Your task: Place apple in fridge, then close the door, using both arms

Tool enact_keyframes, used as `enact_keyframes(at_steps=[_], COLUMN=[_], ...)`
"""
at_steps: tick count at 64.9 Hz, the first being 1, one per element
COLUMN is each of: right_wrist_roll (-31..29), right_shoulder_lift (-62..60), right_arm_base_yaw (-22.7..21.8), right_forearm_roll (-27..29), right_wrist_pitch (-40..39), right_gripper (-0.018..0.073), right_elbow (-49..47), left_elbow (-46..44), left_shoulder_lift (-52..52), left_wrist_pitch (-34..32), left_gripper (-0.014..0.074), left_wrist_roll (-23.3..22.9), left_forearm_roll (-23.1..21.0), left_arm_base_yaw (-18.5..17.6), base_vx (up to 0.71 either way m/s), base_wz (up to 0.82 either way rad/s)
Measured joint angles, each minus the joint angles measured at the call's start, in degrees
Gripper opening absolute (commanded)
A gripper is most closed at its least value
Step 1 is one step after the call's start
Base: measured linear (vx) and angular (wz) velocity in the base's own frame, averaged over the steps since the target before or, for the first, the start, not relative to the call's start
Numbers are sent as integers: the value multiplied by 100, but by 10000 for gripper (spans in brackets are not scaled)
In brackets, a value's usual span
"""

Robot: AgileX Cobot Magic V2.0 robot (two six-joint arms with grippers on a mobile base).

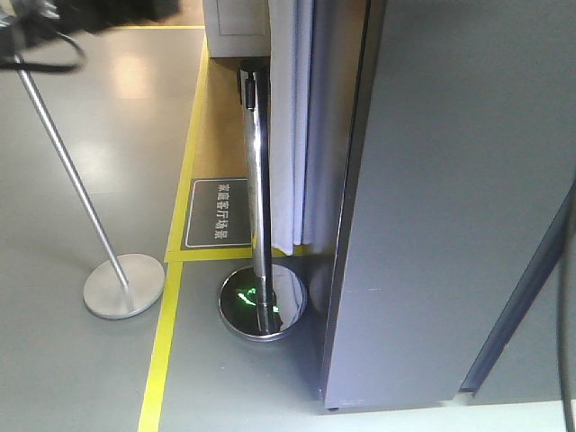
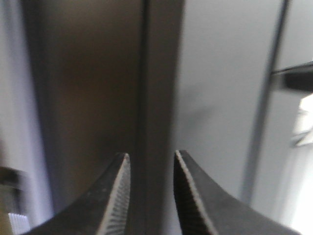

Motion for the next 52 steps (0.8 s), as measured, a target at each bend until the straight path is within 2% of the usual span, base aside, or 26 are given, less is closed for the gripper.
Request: enact_keyframes(at_steps=[12, 25, 35, 52], right_wrist_roll=[0, -300, -459, -505], right_shoulder_lift=[-718, -1755, -2742, -4272], right_arm_base_yaw=[0, 0, 0, 0], right_forearm_roll=[228, 341, 379, 380], right_wrist_pitch=[650, 657, 475, 160], right_gripper=[-6, -6, -6, -4], right_elbow=[332, 1734, 3228, 5549], left_elbow=[8, 743, 2220, 5377], left_shoulder_lift=[-773, -1869, -2866, -4322], left_wrist_pitch=[317, 142, 60, 175], left_gripper=[-8, -8, -8, -8], left_wrist_roll=[-570, -617, -617, -748], left_forearm_roll=[180, 185, 185, 226], left_arm_base_yaw=[133, 330, 330, 330], base_vx=[0, 0, 0, 0], base_wz=[0, 0, 0, 0])
